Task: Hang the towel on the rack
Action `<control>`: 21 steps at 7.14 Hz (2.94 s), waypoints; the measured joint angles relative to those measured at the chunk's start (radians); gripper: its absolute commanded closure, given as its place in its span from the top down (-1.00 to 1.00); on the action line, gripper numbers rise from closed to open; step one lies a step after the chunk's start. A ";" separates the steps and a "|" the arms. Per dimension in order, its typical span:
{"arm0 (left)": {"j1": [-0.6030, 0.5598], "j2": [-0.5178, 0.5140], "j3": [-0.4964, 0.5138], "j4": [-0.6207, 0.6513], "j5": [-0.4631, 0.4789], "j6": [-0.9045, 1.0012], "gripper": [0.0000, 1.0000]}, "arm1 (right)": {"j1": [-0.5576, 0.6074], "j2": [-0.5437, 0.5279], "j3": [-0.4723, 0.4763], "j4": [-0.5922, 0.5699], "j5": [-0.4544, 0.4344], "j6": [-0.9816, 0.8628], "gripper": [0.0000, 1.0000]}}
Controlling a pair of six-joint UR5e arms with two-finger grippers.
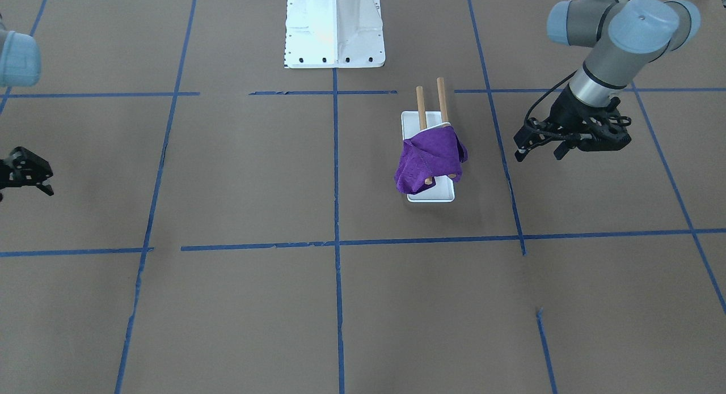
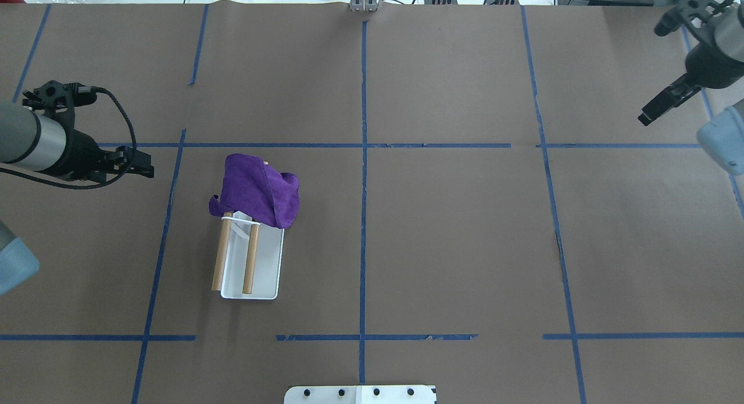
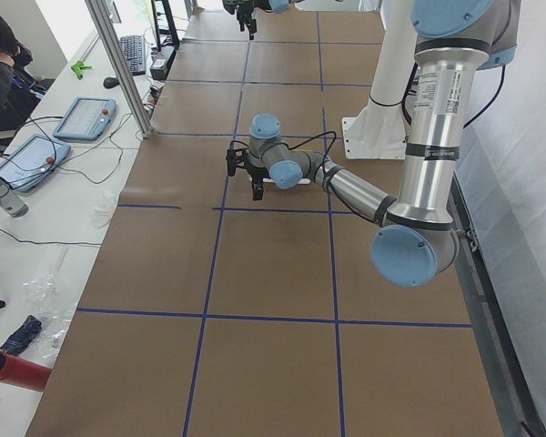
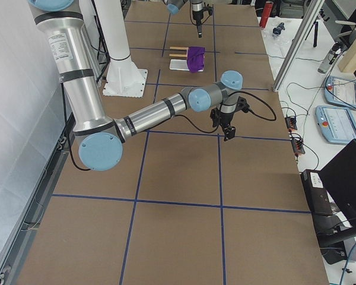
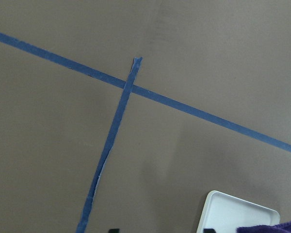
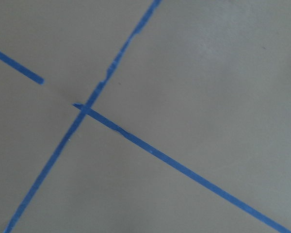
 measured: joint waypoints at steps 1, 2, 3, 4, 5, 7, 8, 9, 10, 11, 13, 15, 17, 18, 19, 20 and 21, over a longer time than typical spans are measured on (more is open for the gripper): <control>-0.070 0.044 0.005 0.004 -0.014 0.199 1.00 | 0.068 -0.069 -0.013 0.003 0.025 -0.002 1.00; -0.158 0.083 0.023 0.009 -0.059 0.399 1.00 | 0.135 -0.142 -0.018 0.007 0.038 -0.007 1.00; -0.258 0.125 0.050 0.015 -0.118 0.586 1.00 | 0.196 -0.209 -0.020 0.010 0.044 -0.041 1.00; -0.355 0.165 0.072 0.034 -0.166 0.742 1.00 | 0.245 -0.265 -0.022 0.011 0.045 -0.093 1.00; -0.446 0.191 0.084 0.086 -0.199 0.879 1.00 | 0.290 -0.305 -0.021 0.011 0.049 -0.127 1.00; -0.608 0.208 0.118 0.216 -0.215 1.122 1.00 | 0.331 -0.351 -0.018 0.012 0.060 -0.134 1.00; -0.648 0.208 0.145 0.242 -0.210 1.165 1.00 | 0.336 -0.354 -0.018 0.011 0.063 -0.132 1.00; -0.663 0.203 0.179 0.258 -0.207 1.177 1.00 | 0.337 -0.354 -0.017 0.011 0.065 -0.131 1.00; -0.670 0.196 0.201 0.277 -0.207 1.181 1.00 | 0.337 -0.354 -0.017 0.011 0.067 -0.130 1.00; -0.673 0.192 0.201 0.319 -0.209 1.185 1.00 | 0.338 -0.354 -0.016 0.011 0.068 -0.130 1.00; -0.674 0.180 0.177 0.405 -0.214 1.186 1.00 | 0.338 -0.353 -0.016 0.012 0.069 -0.130 1.00; -0.676 0.170 0.167 0.422 -0.218 1.186 1.00 | 0.338 -0.352 -0.015 0.012 0.069 -0.130 1.00; -0.681 0.163 0.164 0.422 -0.221 1.183 1.00 | 0.338 -0.351 -0.014 0.012 0.069 -0.130 1.00; -0.682 0.160 0.160 0.421 -0.221 1.182 1.00 | 0.338 -0.351 -0.012 0.012 0.069 -0.125 1.00; -0.683 0.158 0.147 0.421 -0.218 1.182 1.00 | 0.338 -0.351 -0.009 0.013 0.068 -0.111 1.00; -0.683 0.159 0.129 0.422 -0.213 1.182 1.00 | 0.338 -0.350 -0.007 0.013 0.067 -0.094 1.00; -0.683 0.160 0.117 0.422 -0.209 1.183 1.00 | 0.338 -0.350 -0.006 0.014 0.066 -0.085 1.00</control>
